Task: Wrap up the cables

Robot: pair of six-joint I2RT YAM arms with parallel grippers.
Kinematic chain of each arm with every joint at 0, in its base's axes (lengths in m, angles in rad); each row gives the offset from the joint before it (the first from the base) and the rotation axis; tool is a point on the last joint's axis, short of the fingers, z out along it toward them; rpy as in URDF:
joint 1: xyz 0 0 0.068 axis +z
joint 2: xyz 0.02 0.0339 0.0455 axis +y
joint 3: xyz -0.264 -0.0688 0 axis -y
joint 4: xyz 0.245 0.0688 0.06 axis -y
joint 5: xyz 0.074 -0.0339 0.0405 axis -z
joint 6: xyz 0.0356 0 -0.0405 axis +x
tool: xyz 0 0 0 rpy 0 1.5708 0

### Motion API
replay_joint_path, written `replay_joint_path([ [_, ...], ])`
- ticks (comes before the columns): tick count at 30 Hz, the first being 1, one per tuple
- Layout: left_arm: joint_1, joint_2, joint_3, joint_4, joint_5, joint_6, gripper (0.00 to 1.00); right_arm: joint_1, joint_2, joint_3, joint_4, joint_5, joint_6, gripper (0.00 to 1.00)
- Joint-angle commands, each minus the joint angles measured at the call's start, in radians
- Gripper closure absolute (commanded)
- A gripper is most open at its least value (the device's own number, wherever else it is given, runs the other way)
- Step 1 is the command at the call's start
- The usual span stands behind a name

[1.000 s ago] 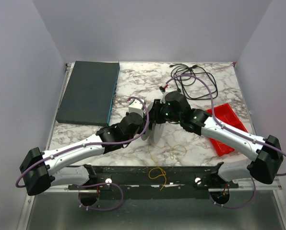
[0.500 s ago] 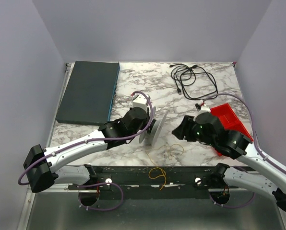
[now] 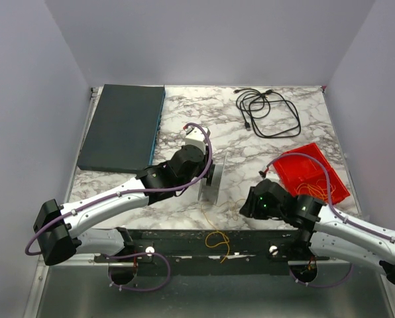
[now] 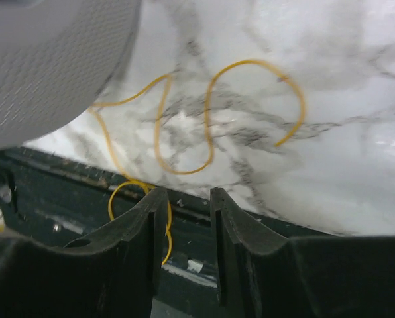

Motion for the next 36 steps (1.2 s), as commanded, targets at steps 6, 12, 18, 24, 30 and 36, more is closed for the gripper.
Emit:
replay_joint_path([
  [6, -0.003, -0.017, 0.034, -0.015, 0.046, 0.025, 0.66, 0.493, 0.16, 0.103, 0.027, 0.232, 0.002, 0.59],
  [12, -0.002, -0.019, 0.032, -0.02, 0.056, 0.023, 0.66, 0.555, 0.285, 0.175, 0.058, 0.243, -0.15, 0.54],
  [18, 0.013, -0.026, 0.028, -0.017, 0.071, 0.019, 0.66, 0.565, 0.336, 0.184, 0.082, 0.142, -0.266, 0.47],
  [24, 0.023, -0.019, 0.031, -0.015, 0.092, 0.015, 0.66, 0.612, 0.356, 0.17, 0.111, 0.102, -0.269, 0.44],
  [30, 0.035, -0.01, 0.029, -0.01, 0.109, 0.015, 0.66, 0.636, 0.371, 0.16, 0.118, 0.113, -0.264, 0.4],
  [36, 0.045, -0.01, 0.023, -0.004, 0.129, 0.013, 0.66, 0.65, 0.451, 0.191, 0.123, 0.136, -0.288, 0.36],
])
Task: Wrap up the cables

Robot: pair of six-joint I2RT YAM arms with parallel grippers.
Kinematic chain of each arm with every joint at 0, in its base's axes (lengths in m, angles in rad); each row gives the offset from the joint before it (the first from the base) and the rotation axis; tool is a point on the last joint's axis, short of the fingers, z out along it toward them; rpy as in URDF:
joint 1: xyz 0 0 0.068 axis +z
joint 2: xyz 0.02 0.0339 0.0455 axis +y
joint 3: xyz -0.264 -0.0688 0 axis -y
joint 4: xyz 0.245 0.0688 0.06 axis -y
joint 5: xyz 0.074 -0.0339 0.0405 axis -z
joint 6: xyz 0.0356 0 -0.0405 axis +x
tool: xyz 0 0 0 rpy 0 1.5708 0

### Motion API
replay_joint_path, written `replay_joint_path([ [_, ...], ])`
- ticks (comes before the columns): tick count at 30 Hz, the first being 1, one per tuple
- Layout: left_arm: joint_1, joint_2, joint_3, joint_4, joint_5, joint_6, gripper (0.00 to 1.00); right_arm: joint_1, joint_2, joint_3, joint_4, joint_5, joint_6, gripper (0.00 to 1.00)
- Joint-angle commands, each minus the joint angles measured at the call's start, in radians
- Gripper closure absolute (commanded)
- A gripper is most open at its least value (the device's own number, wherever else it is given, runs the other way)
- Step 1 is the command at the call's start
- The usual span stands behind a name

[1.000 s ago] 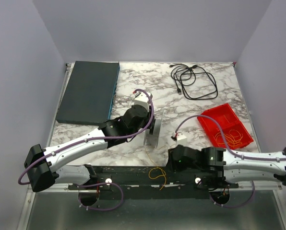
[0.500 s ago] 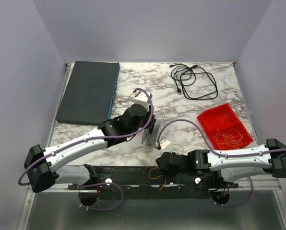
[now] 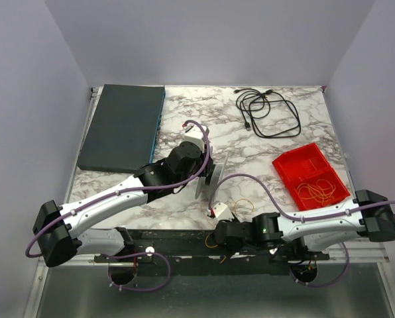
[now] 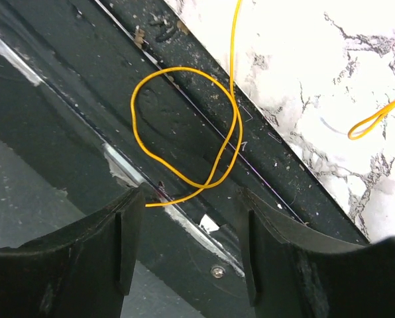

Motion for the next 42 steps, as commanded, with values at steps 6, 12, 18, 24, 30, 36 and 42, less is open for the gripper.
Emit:
replay_joint_path([
  [6, 0.017, -0.007, 0.019, 0.003, 0.056, 0.002, 0.66, 0.012, 0.098, 0.063, 0.017, 0.068, -0.046, 0.34],
  [12, 0.022, -0.009, 0.015, 0.007, 0.063, 0.002, 0.66, 0.012, 0.158, 0.081, 0.038, 0.083, -0.068, 0.35],
  [18, 0.025, -0.007, 0.012, 0.012, 0.07, 0.002, 0.66, 0.012, 0.166, 0.082, 0.039, 0.096, -0.071, 0.44],
  [24, 0.028, -0.005, 0.008, 0.017, 0.078, -0.002, 0.66, 0.012, 0.182, 0.089, 0.038, 0.093, -0.075, 0.7],
  [30, 0.029, -0.005, -0.002, 0.025, 0.085, -0.004, 0.66, 0.011, 0.104, 0.082, 0.03, 0.142, -0.065, 0.99],
  [36, 0.031, -0.009, -0.006, 0.043, 0.102, 0.0, 0.65, 0.001, -0.024, 0.167, -0.067, 0.242, -0.064, 0.99],
  [42, 0.031, -0.02, -0.012, 0.061, 0.124, 0.014, 0.59, -0.081, -0.083, 0.26, -0.108, 0.248, -0.134, 0.99],
])
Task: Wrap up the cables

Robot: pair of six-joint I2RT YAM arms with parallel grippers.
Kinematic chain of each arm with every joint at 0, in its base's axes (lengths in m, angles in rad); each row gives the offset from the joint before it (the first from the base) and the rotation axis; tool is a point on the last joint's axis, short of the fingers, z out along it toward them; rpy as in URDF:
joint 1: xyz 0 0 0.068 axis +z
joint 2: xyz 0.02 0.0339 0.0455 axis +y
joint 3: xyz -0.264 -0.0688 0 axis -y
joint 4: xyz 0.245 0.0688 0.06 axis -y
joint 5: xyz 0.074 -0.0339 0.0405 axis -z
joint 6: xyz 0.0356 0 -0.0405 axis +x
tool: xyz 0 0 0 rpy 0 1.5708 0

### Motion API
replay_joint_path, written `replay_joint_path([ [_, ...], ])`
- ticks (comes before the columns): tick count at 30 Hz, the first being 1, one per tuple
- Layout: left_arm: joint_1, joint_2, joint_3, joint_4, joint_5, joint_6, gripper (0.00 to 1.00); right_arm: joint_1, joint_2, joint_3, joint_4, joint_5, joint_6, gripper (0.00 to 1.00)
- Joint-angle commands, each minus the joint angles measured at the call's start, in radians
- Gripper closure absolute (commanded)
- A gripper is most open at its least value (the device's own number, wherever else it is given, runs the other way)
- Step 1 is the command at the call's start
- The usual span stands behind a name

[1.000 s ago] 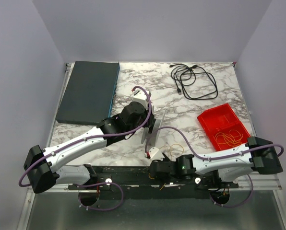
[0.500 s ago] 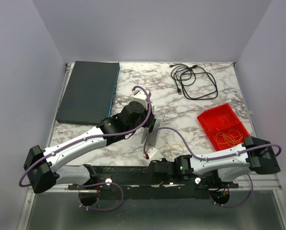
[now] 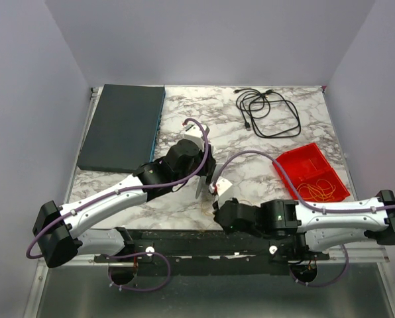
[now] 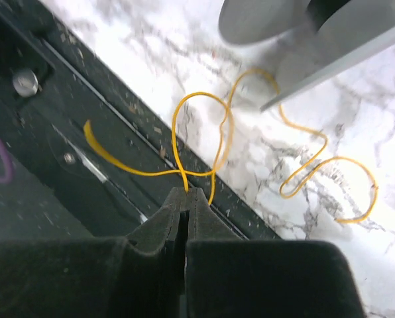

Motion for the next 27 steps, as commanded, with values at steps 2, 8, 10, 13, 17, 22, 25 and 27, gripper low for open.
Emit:
replay_joint_path([
  [2, 0.001, -0.032, -0.011, 0.046, 0.049, 0.022, 0.55, -0.073, -0.023, 0.087, -0.055, 0.054, -0.068, 0.99],
  [8, 0.002, -0.081, -0.007, 0.05, 0.074, 0.049, 0.49, -0.146, -0.02, 0.157, -0.073, 0.038, -0.109, 0.99],
  [10, 0.002, -0.09, -0.003, 0.043, 0.083, 0.056, 0.49, -0.16, -0.016, 0.174, -0.086, 0.039, -0.111, 0.99],
  [13, 0.004, -0.113, -0.008, 0.036, 0.088, 0.059, 0.48, -0.169, -0.023, 0.189, -0.092, 0.049, -0.112, 0.99],
  [17, 0.012, -0.172, -0.032, 0.025, 0.097, 0.06, 0.46, -0.173, -0.027, 0.215, -0.096, 0.079, -0.13, 0.99],
  [22, 0.041, -0.255, -0.047, -0.027, 0.131, 0.085, 0.43, -0.173, 0.0, 0.271, -0.113, 0.135, -0.169, 0.99],
  [25, 0.074, -0.293, -0.058, -0.057, 0.187, 0.092, 0.42, -0.173, 0.01, 0.302, -0.099, 0.145, -0.206, 0.99],
  [27, 0.096, -0.299, -0.063, -0.07, 0.232, 0.095, 0.42, -0.173, 0.018, 0.315, -0.085, 0.149, -0.229, 0.99],
])
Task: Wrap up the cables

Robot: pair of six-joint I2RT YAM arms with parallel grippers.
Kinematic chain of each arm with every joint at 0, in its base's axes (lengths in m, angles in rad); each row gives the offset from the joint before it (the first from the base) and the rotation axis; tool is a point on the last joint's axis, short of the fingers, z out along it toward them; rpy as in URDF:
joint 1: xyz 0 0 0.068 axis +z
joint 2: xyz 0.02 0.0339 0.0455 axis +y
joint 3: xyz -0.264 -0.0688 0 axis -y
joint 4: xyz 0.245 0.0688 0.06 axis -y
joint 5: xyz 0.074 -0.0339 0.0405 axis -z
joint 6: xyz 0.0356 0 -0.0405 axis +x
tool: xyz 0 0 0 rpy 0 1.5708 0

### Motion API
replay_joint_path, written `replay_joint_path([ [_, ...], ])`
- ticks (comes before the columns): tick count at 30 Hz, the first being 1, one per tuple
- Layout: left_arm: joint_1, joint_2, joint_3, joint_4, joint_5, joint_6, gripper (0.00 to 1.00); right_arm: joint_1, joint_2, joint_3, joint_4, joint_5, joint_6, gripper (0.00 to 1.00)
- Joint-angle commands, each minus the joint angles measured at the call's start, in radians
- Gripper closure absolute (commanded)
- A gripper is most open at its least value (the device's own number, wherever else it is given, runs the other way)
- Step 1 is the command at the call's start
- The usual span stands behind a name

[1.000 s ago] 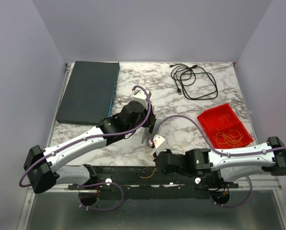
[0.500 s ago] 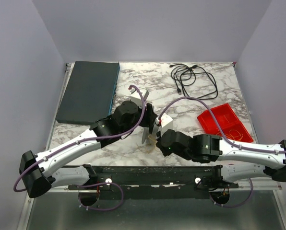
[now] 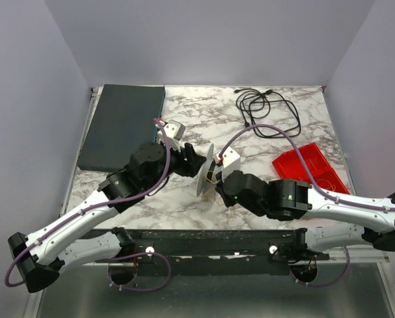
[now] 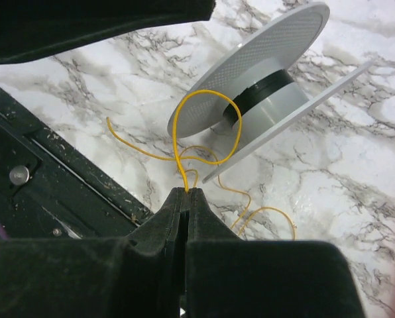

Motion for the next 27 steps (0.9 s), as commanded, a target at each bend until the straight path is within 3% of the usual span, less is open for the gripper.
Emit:
replay_joint_path([
  [1, 0.043, -0.032, -0.025, -0.053, 0.119, 0.031, 0.42, -0.005, 0.021, 0.054, 0.013, 0.062, -0.074, 0.99],
  [8, 0.051, 0.002, -0.047, -0.03, 0.207, 0.035, 0.42, -0.039, 0.032, 0.03, 0.077, 0.131, -0.139, 0.99],
  [15, 0.055, 0.07, -0.056, 0.017, 0.229, 0.024, 0.43, -0.154, -0.022, -0.054, 0.242, 0.048, -0.22, 0.99],
  [27, 0.055, 0.272, 0.032, -0.01, 0.081, 0.024, 0.49, -0.267, -0.003, -0.077, 0.41, -0.058, -0.326, 0.99],
])
